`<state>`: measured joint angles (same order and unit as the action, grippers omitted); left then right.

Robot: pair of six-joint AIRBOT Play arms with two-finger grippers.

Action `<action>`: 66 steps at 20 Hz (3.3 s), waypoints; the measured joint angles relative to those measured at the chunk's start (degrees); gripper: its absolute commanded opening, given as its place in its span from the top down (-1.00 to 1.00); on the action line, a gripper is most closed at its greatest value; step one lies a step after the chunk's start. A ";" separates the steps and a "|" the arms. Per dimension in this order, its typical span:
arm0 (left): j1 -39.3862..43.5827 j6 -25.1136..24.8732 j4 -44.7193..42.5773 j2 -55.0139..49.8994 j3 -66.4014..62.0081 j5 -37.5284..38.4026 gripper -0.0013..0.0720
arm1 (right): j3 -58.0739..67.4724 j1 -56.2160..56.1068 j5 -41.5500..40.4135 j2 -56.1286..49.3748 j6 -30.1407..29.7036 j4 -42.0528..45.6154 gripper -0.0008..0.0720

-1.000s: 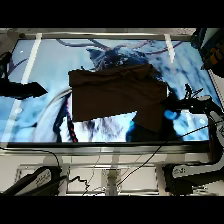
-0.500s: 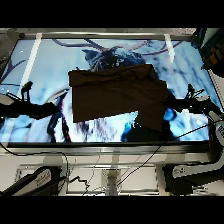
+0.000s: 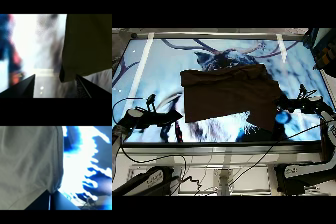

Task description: Fold the clothes and pants, and hang the long-sleeved shirts on hangers.

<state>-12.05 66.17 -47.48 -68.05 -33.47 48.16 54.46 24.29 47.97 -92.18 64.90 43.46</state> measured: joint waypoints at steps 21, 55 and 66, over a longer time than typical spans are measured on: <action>3.08 -3.21 5.77 2.89 -28.09 -2.73 0.93 | 17.20 -0.07 17.75 21.40 -0.02 6.75 0.95; 6.03 -0.42 -3.85 -14.08 -46.99 6.80 0.93 | 46.42 -11.41 28.04 5.79 17.86 8.74 0.95; 6.80 -1.03 1.20 -26.75 -47.10 -7.37 0.94 | 46.42 -15.61 12.33 -8.48 18.01 14.93 0.95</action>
<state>-5.26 65.14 -46.28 -94.80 -80.58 40.80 100.88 8.69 60.29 -100.66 82.91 58.39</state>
